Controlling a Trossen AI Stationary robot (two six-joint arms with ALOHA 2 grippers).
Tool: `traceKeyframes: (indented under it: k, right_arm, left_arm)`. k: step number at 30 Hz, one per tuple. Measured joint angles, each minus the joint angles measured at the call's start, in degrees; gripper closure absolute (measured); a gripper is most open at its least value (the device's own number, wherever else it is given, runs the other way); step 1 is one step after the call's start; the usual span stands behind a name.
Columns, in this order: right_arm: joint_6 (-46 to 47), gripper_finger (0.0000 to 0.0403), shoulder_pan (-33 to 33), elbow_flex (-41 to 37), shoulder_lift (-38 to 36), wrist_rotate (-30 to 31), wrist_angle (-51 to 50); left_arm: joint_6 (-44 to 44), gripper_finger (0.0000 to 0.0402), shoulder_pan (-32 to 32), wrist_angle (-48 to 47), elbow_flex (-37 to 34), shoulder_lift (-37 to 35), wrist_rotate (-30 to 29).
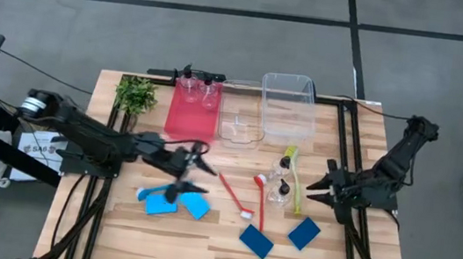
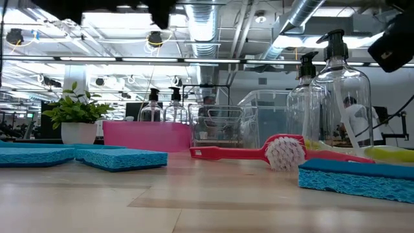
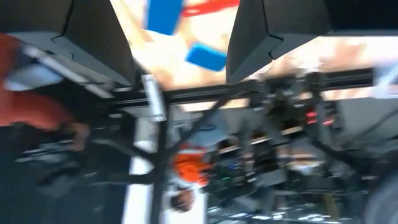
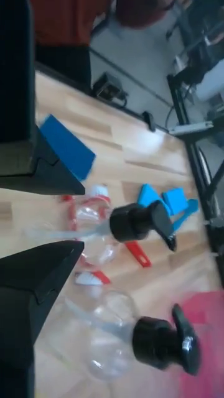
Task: Pick & Place Kitchen Sink Supplies
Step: Put the bottom transparent soap dispenser into the red bin
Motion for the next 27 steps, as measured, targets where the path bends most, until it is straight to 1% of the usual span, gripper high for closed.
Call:
traceKeyframes:
  k: [5,9,12,17,27]
  right_arm:
    - [-2.39,0.0280,-0.08,-0.11,3.21,1.03,2.70]
    - [-2.41,0.0280,-0.07,-0.11,5.92,1.13,5.06]
    - [-2.47,0.0280,-0.08,-0.11,8.31,1.10,6.98]
    - [-2.58,0.0280,-0.06,-0.11,10.36,0.96,8.37]
    - [-2.53,0.0280,-0.08,-0.11,10.79,2.29,8.50]
  left_arm:
    - [-2.44,0.0149,-3.62,0.52,-6.45,-7.87,0.19]
    - [-2.30,0.0149,-6.53,1.83,-9.49,-11.66,-0.08]
    - [-2.05,0.0149,-6.85,2.45,-10.49,-13.22,-1.04]
    - [-1.94,0.0149,-6.77,2.83,-10.71,-14.01,-1.26]
    - [-1.92,0.0149,-6.72,3.24,-10.71,-13.40,-2.18]
